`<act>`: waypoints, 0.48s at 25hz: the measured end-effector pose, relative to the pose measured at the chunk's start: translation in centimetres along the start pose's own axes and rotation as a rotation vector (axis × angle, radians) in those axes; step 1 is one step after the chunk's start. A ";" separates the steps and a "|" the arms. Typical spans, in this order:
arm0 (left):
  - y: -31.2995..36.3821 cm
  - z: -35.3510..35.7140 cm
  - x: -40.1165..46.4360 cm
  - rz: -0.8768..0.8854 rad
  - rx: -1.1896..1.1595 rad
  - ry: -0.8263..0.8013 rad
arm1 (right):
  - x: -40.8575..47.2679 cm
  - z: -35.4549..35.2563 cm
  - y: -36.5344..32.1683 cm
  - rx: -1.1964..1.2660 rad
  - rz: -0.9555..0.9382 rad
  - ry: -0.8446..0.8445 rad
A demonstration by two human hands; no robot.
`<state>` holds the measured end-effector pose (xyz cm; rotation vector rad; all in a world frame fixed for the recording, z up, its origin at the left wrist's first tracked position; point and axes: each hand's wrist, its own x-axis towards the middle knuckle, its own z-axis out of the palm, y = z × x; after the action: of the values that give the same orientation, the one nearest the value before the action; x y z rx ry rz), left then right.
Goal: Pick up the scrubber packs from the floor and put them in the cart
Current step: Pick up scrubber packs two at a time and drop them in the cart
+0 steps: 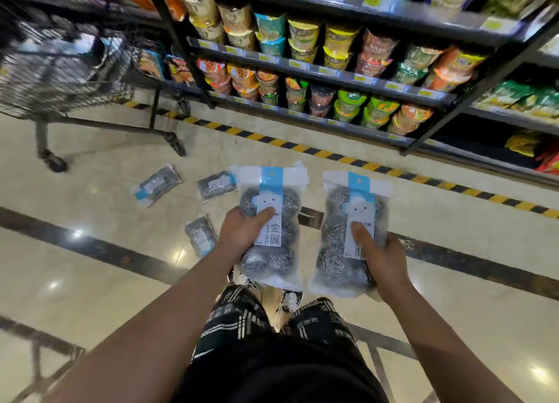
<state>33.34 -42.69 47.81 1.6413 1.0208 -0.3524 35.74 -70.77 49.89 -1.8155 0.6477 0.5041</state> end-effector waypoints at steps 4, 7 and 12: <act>-1.0 -5.3 -4.4 0.025 -0.147 0.098 | -3.1 2.1 -2.9 -0.056 -0.071 -0.069; -2.7 -9.6 -7.3 0.046 -0.272 0.231 | -4.7 6.6 -4.9 -0.162 -0.152 -0.214; -6.5 -16.9 -10.0 0.049 -0.371 0.432 | -7.6 14.6 -7.9 -0.275 -0.286 -0.399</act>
<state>17.97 -31.80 56.25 1.4248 1.2746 0.2281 34.65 -53.44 55.55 -1.9461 0.0442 0.7607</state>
